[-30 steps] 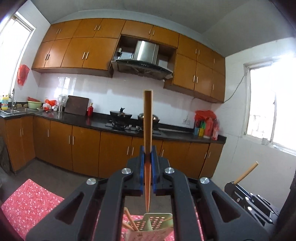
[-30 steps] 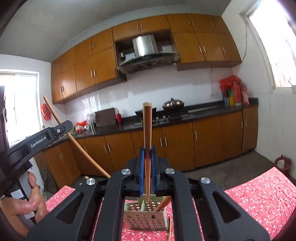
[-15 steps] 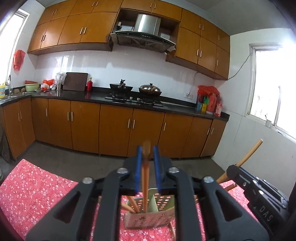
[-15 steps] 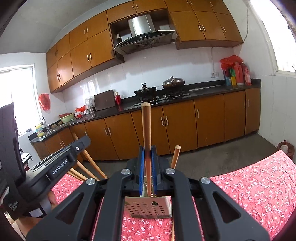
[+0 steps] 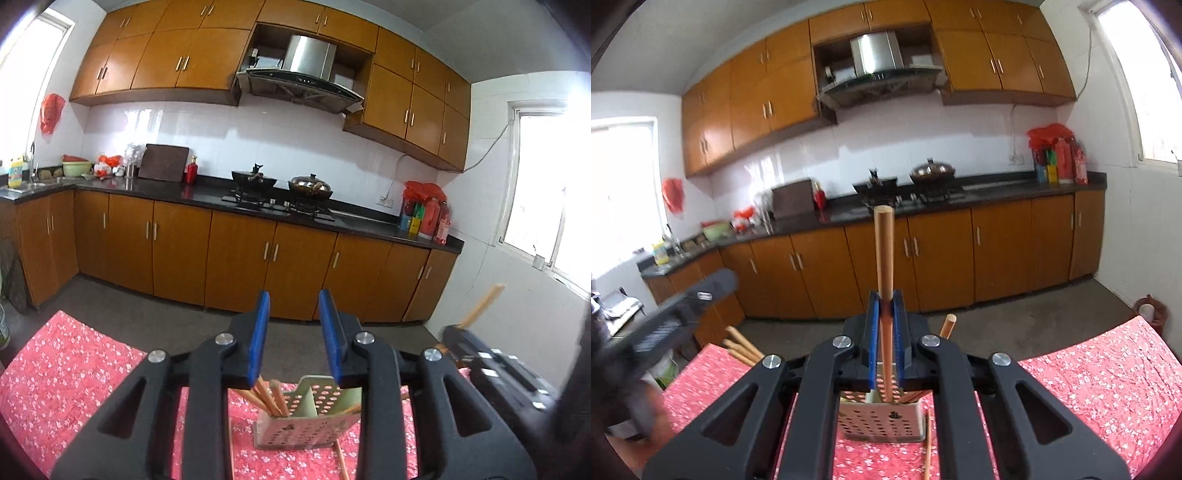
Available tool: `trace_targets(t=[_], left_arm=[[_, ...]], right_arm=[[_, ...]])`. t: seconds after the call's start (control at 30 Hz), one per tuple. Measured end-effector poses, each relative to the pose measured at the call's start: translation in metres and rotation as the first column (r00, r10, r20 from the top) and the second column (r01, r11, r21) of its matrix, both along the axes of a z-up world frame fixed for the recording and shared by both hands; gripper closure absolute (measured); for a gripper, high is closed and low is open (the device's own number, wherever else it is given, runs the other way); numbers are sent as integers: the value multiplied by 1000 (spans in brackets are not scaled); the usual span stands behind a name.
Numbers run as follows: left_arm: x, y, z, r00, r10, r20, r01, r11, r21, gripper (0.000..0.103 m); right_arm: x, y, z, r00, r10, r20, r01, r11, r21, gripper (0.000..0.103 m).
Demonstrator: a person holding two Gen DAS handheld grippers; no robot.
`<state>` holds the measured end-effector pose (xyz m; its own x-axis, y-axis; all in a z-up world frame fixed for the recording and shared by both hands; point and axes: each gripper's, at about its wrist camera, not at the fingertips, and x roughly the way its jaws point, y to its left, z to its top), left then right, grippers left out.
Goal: Organize utensils
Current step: 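Open the left tool over the holder while the right tool drops its chopstick in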
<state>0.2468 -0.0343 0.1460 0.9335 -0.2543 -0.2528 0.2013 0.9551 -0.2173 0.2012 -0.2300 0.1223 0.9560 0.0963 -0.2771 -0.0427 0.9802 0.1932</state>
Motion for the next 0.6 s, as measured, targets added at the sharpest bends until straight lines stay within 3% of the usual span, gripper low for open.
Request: trace_targets(t=[0.1, 0.17, 0.23, 0.47, 0.6], left_arm=[[-5, 7, 4, 1000, 5, 7, -5, 1000, -4, 74], [-6, 13, 7, 1000, 5, -1, -5, 1000, -20, 74], [-7, 19, 10, 1000, 6, -10, -6, 999, -36, 74], [-23, 34, 8, 999, 28, -41, -28, 999, 18, 71], [-41, 52, -6, 996, 46, -78, -42, 998, 56, 66]], right_arm=[[5, -7, -5, 1000, 8, -25, -7, 999, 40, 95], [2, -12, -4, 999, 18, -28, -16, 998, 66, 88], [-1, -17, -1, 1000, 16, -24, -14, 996, 82, 66], [-30, -22, 7, 1000, -12, -1, 12, 999, 42, 66], [-56, -39, -16, 997, -48, -59, 51, 997, 51, 66]])
